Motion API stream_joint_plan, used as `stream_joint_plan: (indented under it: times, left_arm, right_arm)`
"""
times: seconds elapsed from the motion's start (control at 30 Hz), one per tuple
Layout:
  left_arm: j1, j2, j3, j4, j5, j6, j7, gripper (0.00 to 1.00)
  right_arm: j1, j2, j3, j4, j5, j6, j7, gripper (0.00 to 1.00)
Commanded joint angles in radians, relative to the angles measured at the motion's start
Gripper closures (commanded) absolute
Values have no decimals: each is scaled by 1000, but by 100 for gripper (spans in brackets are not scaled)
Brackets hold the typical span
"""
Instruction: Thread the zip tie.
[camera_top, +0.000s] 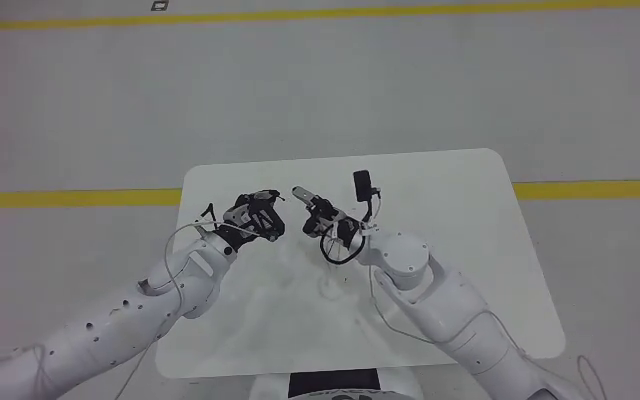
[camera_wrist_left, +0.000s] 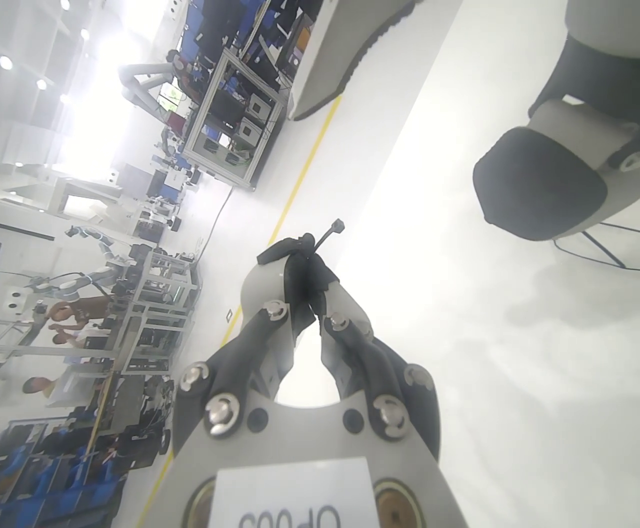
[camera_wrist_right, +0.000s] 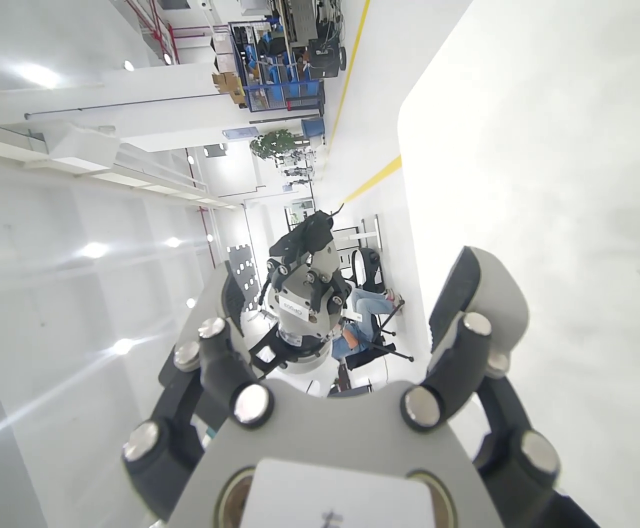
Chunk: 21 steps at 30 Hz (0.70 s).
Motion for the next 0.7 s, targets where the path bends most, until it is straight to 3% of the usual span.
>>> stream_joint_plan:
  times: [0.0,0.13,0.27,0.47,0.67]
  left_arm:
    - [0,0,0,0,0,0,0,100]
    - [0,0,0,0,0,0,0,100]
    - [0,0,0,0,0,0,0,100]
    - [0,0,0,0,0,0,0,100]
    - [0,0,0,0,0,0,0,100]
  right_arm:
    - [0,-2,-3,5,1,-10,1,66]
    - [1,-8,-6,15,4,-30,-6,75]
    - [7,-15,-9,25,13,-46,-12,78]
    - [15,-24,-11,38,20,-101,-3,73]
    - [23,-31,-19,46,12,-107,-6,77]
